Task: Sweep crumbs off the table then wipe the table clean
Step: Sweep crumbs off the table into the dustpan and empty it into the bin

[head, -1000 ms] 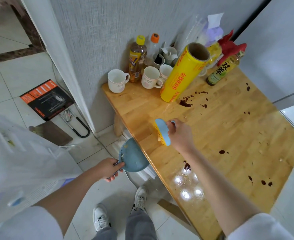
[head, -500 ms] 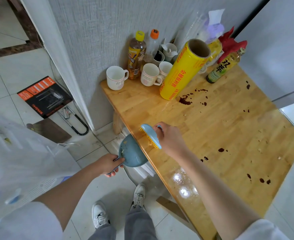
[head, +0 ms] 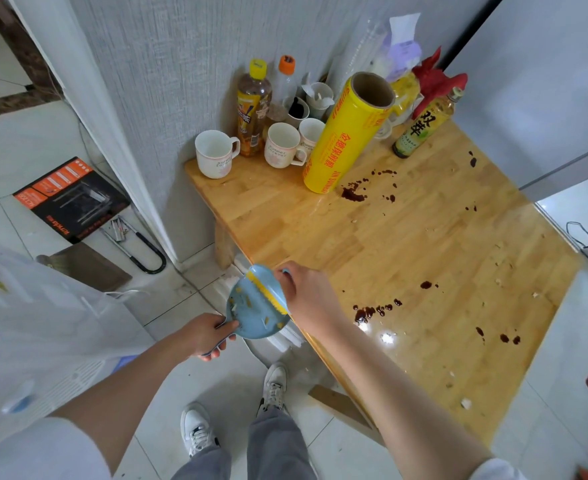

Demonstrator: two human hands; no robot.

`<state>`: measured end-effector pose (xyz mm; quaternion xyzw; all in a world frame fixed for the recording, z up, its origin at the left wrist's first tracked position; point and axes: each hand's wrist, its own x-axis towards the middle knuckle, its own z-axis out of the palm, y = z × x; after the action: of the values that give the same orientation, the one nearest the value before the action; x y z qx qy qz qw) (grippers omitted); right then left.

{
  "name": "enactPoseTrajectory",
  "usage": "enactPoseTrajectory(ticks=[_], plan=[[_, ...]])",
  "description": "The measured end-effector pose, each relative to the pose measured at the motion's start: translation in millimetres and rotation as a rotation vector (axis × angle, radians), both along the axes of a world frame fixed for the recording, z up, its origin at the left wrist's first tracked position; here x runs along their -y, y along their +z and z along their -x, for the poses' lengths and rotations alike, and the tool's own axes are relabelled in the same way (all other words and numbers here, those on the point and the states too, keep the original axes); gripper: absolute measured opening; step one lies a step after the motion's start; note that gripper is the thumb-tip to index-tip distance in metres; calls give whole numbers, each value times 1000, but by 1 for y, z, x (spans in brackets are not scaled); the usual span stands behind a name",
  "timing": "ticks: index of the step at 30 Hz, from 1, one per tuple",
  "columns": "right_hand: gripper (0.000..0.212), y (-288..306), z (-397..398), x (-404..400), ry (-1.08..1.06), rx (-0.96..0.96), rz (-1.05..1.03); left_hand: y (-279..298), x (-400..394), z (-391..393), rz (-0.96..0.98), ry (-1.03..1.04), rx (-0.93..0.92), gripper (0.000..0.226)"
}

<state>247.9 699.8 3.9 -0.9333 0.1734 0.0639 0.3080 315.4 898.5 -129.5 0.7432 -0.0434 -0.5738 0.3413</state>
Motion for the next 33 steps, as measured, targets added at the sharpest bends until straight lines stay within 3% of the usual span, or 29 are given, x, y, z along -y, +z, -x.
enactPoseTrajectory(ticks=[10, 14, 24, 28, 33], plan=[[19, 18, 64, 15, -404, 127, -325, -13, -14, 46, -10, -46, 27, 41], [13, 38, 101, 49, -531, 193, -347, -17, -4, 80, -24, -95, 56, 40], [15, 52, 233, 201, -671, 273, -9, -14, 38, 173, -65, -106, -58, 42], [13, 41, 290, 241, -684, 162, 90, -14, 47, 221, -129, -134, -95, 40], [28, 25, 346, 265, -653, 23, 186, -10, 63, 267, -139, -90, -99, 39]])
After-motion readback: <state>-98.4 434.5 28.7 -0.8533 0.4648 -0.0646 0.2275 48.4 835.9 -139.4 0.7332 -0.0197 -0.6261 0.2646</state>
